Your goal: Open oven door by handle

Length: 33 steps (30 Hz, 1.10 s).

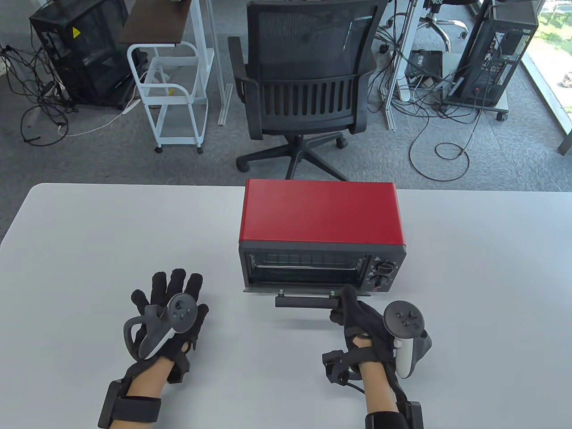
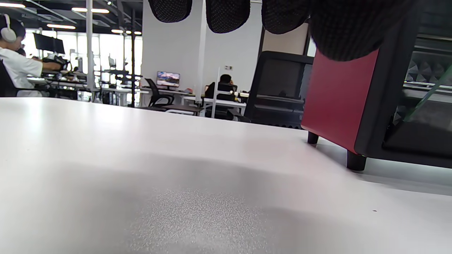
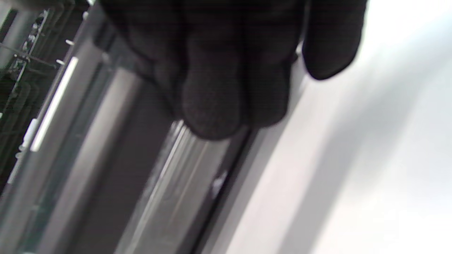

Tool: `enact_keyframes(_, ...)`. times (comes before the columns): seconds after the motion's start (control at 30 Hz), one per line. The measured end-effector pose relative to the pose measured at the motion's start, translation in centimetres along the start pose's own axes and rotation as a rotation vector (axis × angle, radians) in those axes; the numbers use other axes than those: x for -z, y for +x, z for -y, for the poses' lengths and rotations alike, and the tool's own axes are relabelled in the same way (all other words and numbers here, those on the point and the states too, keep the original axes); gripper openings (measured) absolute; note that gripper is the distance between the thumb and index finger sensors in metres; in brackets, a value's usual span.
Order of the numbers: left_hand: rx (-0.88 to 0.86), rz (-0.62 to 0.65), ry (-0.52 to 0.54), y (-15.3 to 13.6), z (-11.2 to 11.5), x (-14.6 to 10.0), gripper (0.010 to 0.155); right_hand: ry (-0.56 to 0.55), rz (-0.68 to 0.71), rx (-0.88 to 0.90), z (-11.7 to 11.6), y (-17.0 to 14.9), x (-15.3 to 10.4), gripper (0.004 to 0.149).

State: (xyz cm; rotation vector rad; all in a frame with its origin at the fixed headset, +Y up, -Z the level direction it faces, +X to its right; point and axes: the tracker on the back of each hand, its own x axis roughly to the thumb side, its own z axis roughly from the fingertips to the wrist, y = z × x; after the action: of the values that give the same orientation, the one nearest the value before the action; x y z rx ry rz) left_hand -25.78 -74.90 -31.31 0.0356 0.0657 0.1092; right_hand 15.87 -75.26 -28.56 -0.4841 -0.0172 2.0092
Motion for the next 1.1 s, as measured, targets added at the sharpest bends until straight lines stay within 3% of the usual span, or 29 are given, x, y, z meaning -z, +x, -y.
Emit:
enact_keyframes(0.3, -0.022, -0.004, -0.001, -0.1, 0.0, 0.1, 0.07, -0.021, -0.072, -0.026, 0.4, -1.5, -0.9, 0.052)
enact_keyframes(0.43, -0.031, -0.006, -0.001, -0.2, -0.1, 0.0, 0.07, -0.003, -0.12, -0.062, 0.3, -2.1, -1.5, 0.05)
enact_keyframes(0.77, -0.051, -0.011, -0.017, -0.4, 0.1, -0.1, 0.07, 0.246, -0.274, -0.267, 0.3, -3.9, -1.4, 0.05)
enact_keyframes(1.1, -0.059, -0.018, -0.02, -0.6, 0.0, -0.2, 0.07, 0.326, -0.317, -0.409, -0.4, -4.6, -0.6, 0.049)
